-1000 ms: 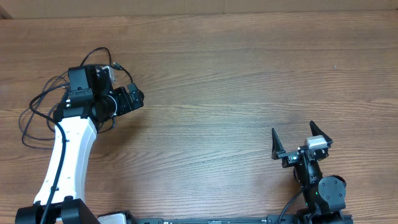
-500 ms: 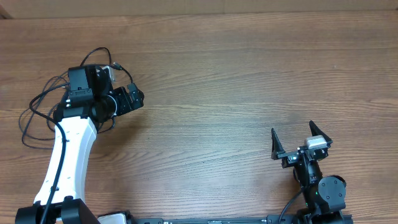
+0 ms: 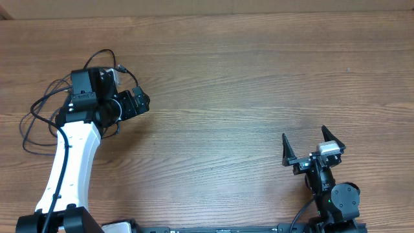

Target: Untangle cables

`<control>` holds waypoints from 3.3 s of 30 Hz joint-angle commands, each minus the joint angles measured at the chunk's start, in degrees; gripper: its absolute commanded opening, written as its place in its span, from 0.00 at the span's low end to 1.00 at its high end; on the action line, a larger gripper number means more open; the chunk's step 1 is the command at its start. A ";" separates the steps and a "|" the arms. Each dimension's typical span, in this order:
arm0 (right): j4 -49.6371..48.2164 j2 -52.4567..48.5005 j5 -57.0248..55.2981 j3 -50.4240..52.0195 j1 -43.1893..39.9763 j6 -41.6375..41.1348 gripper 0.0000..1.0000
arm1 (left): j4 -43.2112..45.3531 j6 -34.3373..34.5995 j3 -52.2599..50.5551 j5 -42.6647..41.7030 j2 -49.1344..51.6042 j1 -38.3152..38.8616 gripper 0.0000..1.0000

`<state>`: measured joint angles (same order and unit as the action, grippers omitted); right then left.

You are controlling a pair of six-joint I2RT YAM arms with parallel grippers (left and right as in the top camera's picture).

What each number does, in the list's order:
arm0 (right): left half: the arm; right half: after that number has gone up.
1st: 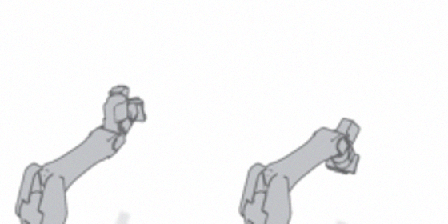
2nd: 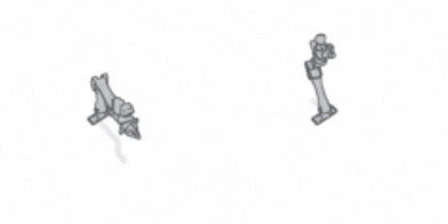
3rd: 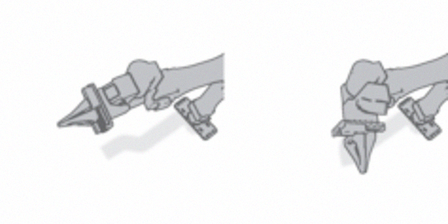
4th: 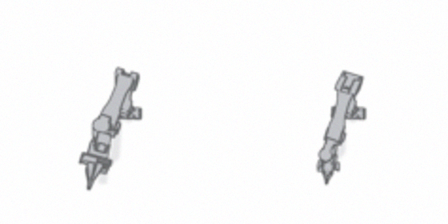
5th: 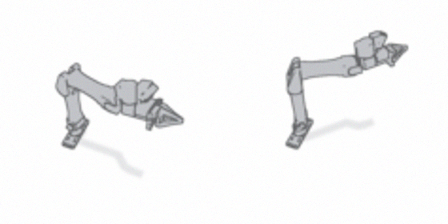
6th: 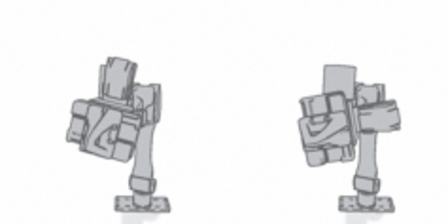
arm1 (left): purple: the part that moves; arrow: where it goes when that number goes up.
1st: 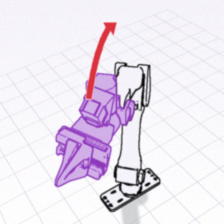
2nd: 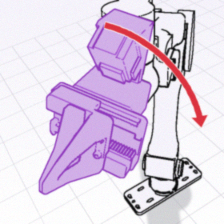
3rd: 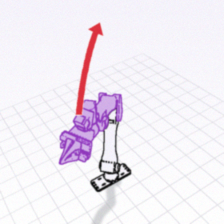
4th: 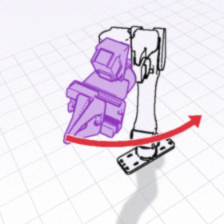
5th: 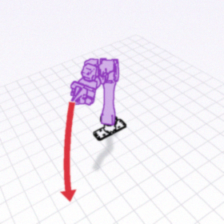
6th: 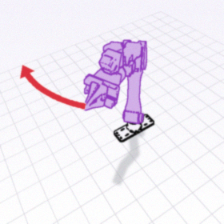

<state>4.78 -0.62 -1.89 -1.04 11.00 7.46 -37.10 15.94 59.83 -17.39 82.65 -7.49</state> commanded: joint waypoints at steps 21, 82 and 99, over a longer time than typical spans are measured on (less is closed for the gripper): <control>-0.13 0.48 0.07 0.59 0.11 -0.31 1.00 | -0.42 -1.16 1.05 -0.02 -19.74 0.02 1.00; -0.11 0.48 0.07 0.59 0.15 -0.31 1.00 | 0.48 -1.16 -27.23 -0.02 -63.87 0.02 0.99; -0.13 0.48 0.07 0.59 0.17 -0.31 1.00 | 3.34 -1.16 -29.79 -0.04 -82.40 0.02 0.99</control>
<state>4.80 -0.62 -1.89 -1.04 11.03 7.49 -34.17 15.92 30.98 -17.39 2.85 -7.49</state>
